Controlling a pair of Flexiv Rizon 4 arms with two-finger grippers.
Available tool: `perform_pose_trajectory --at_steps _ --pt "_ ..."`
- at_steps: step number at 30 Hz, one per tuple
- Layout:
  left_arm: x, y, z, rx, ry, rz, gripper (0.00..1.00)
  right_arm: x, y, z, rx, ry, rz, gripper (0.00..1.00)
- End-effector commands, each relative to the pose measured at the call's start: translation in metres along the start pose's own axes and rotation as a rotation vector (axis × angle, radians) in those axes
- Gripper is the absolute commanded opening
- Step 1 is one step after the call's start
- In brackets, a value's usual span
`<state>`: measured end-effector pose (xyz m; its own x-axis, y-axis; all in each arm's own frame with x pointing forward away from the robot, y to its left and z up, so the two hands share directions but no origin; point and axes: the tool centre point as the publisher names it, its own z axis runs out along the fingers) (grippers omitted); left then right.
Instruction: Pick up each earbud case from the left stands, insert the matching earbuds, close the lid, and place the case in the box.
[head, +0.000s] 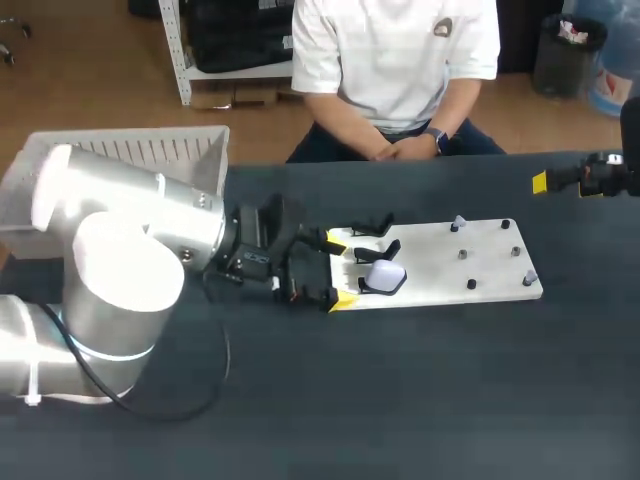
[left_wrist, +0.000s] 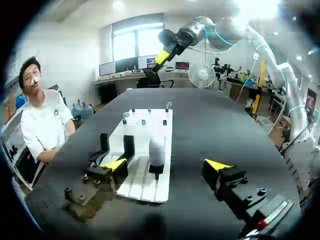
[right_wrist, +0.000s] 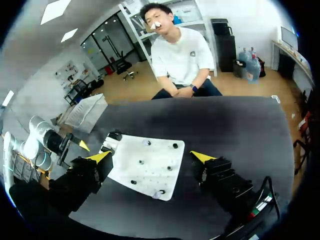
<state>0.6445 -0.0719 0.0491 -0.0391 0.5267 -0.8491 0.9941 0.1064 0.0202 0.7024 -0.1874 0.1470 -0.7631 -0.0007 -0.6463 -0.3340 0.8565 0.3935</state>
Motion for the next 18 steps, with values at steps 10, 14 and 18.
perform_pose_trajectory --at_steps 10,14,18 --pt "-0.002 0.013 0.040 0.058 -0.002 -0.013 1.00 0.000 0.002 -0.001 0.010 0.002 0.002 1.00" --pt "-0.001 0.013 0.044 0.063 -0.004 -0.018 1.00 0.000 0.002 -0.001 0.010 0.002 0.002 1.00" --pt "0.000 0.011 0.046 0.066 -0.008 -0.021 1.00 0.000 0.002 -0.001 0.010 0.002 0.002 1.00"
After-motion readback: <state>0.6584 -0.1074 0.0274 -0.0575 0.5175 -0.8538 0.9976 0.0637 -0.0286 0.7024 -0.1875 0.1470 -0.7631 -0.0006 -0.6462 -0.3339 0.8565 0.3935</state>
